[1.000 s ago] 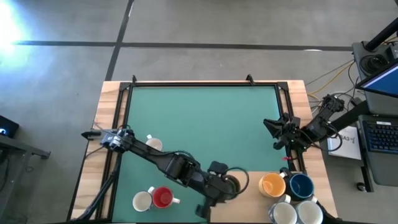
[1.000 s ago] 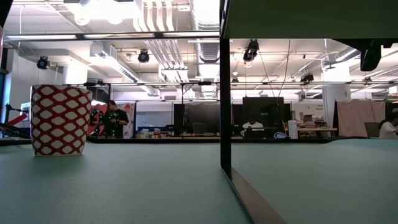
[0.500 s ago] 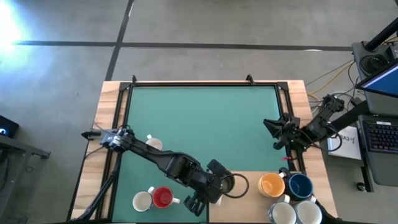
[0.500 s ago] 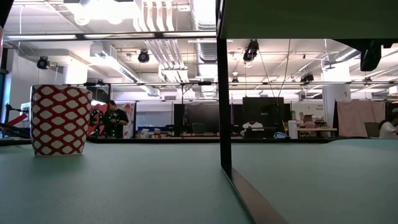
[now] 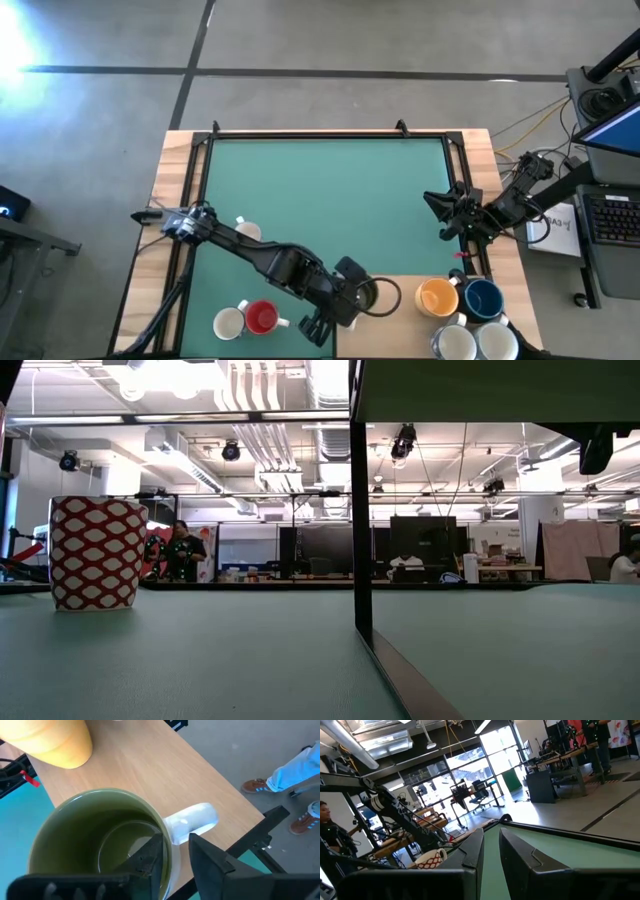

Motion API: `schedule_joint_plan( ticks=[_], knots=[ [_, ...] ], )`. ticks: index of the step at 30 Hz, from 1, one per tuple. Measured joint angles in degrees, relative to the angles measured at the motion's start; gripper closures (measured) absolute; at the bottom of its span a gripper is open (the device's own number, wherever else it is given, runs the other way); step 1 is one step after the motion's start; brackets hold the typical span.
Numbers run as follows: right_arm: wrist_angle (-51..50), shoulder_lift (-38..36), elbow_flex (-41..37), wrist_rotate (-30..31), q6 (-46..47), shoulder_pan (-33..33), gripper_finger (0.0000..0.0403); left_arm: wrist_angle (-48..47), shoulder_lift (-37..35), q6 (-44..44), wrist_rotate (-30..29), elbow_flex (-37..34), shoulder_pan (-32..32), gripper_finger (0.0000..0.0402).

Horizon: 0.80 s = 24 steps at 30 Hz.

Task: Place coffee mugs
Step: Put the green mug on the shelf

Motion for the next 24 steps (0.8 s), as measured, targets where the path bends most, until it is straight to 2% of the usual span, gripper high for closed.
schedule_joint_plan(
  ticks=[12,24],
  knots=[
    [0.0,0.0,0.0,0.0,0.0,0.0,0.0353,3.0,0.1,-0.8,0.1,-0.2,0.6,0.0394],
    [0.0,0.0,0.0,0.0,0.0,0.0,0.0353,12.8,1.2,-6.3,4.5,-0.2,0.7,0.0394]
  ],
)
